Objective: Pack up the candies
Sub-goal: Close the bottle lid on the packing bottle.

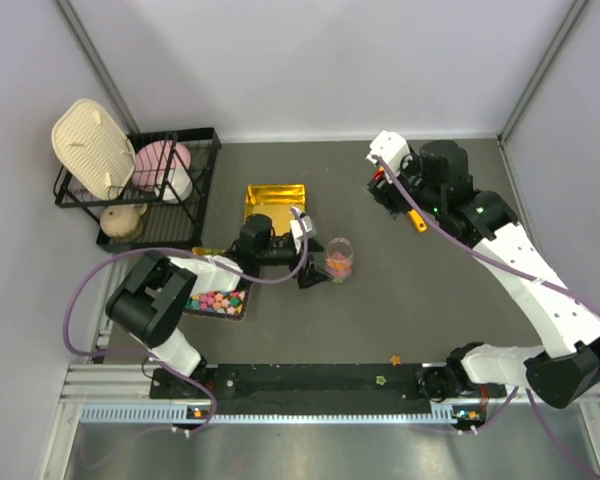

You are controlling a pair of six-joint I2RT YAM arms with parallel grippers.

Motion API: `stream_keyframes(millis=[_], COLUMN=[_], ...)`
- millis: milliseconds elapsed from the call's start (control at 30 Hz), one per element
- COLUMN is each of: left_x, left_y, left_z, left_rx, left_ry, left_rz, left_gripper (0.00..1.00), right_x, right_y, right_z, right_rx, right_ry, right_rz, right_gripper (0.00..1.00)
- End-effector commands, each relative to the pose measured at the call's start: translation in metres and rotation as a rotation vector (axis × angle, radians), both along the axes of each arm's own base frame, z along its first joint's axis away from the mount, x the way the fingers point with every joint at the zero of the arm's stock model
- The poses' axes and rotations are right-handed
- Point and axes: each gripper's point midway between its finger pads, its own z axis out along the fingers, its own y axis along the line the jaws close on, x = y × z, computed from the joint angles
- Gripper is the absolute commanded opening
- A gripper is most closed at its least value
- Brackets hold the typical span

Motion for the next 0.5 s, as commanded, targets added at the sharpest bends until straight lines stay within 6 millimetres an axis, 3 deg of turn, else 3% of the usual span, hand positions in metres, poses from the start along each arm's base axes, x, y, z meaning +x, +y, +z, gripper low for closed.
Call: stream_keyframes(millis=[0,167,433,467], left_x=[0.009,0.0,-0.003,-0.001], left_y=[-0.01,-0.018,-0.024,-0.026], left_z=[0.0,-0.023,-0.032,-0.025], left_rx=[-0.034,-0.015,-0.087,-0.118], left_ry=[-0.175,-0.185,-0.285,-0.315], left_rz=[0.01,-0.011,0.044,0.055], left_gripper=[0.99,0.99,0.99,0.99], right_x=[-0.016,-0.038,-0.066,-0.067], right_y=[-0.008,-0.003,0.011,0.014], right_z=[0.032,0.011,-0.05,-0.053], right_rx=[0.048,0.04,0.023,0.029], right_ry=[-0.048,0.034,0.225,0.241], right_rz=[0.003,0.084,0.208,0.223], right_gripper=[0.52,0.52,0.52,0.52])
